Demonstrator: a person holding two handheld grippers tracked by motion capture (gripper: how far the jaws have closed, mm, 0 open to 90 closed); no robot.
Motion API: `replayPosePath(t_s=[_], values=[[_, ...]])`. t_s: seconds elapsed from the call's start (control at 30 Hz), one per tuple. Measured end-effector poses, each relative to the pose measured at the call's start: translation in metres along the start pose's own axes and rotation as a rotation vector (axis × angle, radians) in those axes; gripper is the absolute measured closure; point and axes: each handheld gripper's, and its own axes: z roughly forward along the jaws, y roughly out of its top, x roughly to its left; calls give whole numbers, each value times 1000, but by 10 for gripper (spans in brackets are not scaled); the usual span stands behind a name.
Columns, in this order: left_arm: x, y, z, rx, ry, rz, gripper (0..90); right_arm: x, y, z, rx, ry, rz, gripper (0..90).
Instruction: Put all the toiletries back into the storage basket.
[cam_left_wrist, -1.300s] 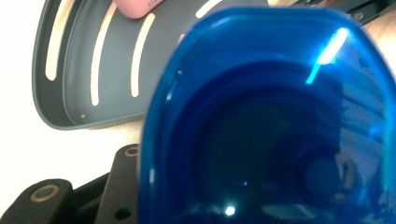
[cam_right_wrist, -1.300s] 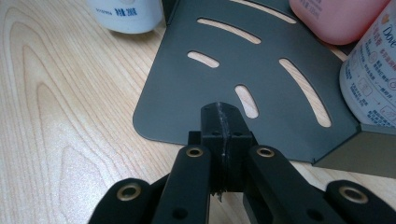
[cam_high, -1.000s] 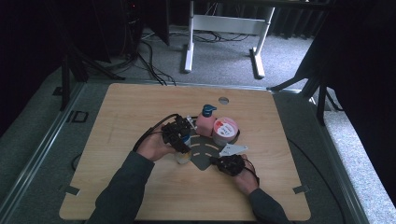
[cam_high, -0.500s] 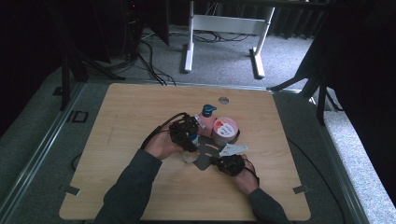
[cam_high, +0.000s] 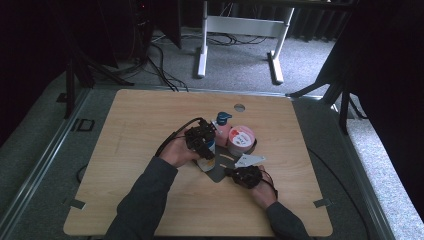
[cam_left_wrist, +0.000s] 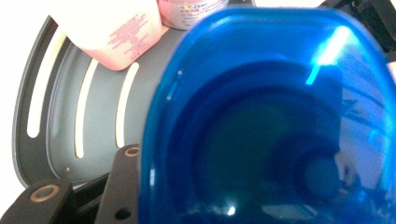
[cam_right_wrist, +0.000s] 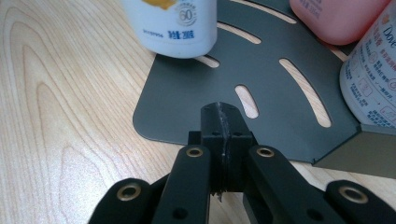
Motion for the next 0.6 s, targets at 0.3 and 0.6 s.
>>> replayPosePath(t_s=[0.3,0.6], values=[[6,6,-3,1,21,-14,555,0,0,0,0,1,1,900],[20,10,-10,-7,48,-44,555,0,0,0,0,0,0,900]])
